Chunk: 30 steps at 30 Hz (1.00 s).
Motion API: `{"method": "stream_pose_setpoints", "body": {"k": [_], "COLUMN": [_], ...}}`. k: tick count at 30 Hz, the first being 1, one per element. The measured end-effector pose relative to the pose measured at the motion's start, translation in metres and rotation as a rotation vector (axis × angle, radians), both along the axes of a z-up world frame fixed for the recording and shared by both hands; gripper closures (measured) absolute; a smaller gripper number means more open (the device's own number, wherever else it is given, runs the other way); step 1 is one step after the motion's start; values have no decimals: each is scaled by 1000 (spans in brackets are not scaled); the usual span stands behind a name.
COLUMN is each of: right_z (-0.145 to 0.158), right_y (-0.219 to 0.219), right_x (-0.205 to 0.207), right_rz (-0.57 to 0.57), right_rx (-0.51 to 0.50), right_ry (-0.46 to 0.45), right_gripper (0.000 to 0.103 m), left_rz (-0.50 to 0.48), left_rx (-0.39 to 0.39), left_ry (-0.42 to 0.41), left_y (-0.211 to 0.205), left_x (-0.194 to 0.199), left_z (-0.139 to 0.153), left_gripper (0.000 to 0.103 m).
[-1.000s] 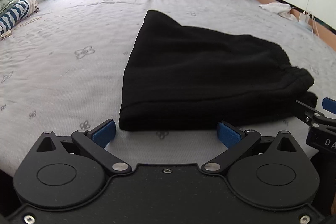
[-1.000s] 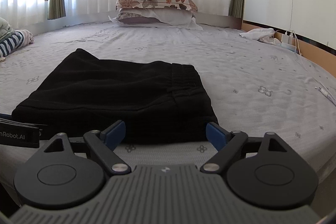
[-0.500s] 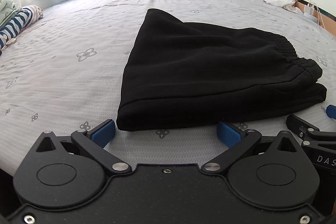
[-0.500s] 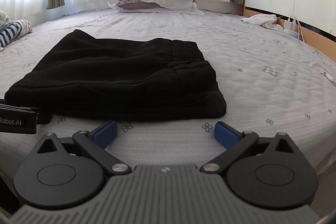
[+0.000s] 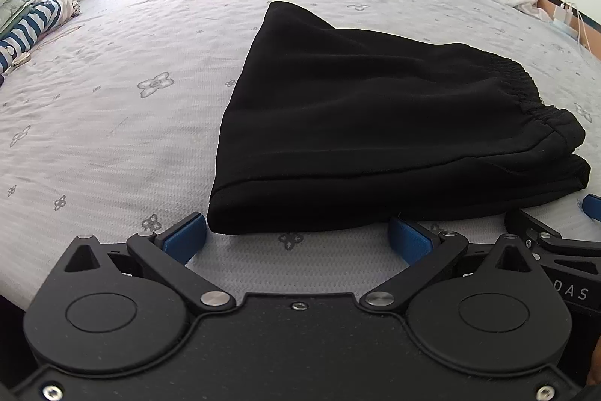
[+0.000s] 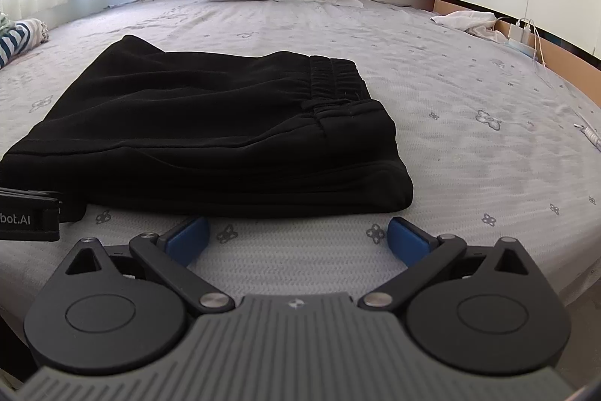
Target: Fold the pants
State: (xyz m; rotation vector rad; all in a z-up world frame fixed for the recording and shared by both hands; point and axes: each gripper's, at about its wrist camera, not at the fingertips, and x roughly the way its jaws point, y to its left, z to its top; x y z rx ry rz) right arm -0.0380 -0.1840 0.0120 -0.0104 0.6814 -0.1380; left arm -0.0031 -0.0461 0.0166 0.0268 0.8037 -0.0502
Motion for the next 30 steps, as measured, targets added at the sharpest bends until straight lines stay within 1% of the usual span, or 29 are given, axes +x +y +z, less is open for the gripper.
{"method": "stream_pose_setpoints", "body": {"k": [12, 30], "right_z": [2, 0], "right_y": [1, 1], "right_x": [5, 6], "right_rz": [0, 0], "right_rx": [-7, -10], "right_ry": [23, 18], "right_gripper": [0, 0], "left_rz": [13, 12], "left_rx": [7, 8], "left_ry": [14, 9], "left_y": [-2, -2], "left_x": [5, 5], "left_z": [-1, -1], "left_gripper": [0, 0]}}
